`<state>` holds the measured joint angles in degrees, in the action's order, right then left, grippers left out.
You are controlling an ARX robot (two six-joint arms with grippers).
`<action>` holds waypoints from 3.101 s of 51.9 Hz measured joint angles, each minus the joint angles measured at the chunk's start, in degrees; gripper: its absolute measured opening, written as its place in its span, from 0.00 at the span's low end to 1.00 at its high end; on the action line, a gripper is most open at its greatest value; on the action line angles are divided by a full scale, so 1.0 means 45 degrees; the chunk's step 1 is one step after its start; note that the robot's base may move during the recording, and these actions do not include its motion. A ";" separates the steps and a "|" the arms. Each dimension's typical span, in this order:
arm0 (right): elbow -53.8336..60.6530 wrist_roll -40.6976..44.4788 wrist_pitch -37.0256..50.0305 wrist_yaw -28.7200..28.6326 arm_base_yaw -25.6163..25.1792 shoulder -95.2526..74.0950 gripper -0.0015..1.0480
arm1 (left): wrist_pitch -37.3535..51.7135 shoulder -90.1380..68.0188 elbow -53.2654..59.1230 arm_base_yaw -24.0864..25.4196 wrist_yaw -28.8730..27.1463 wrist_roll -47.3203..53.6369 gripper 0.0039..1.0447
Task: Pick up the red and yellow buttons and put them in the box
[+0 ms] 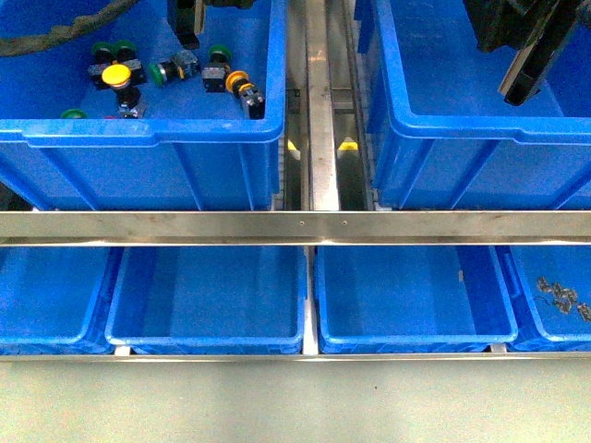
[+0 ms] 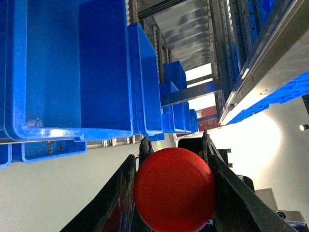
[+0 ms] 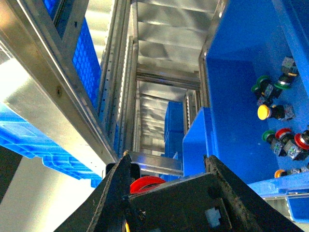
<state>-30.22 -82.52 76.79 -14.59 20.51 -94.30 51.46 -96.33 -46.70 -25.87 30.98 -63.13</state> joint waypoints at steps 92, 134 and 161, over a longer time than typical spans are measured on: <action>0.0865 0.3342 -0.1919 0.2011 -0.0350 0.1622 0.37 | -1.2439 1.5188 0.2705 0.2642 -0.9068 1.1574 0.79; 0.0952 0.8131 -0.3070 0.4682 0.0083 0.2399 0.37 | -1.1332 2.0482 0.9661 0.3128 -0.9525 1.3896 0.02; 0.1044 0.8976 -0.3507 0.4969 0.0049 0.2939 0.37 | -1.1259 2.1119 1.0103 0.3857 -0.8612 1.3930 0.02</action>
<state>-25.52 -42.13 61.01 7.77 20.73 -81.08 0.80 -1.30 -1.23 -8.51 -7.77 -0.45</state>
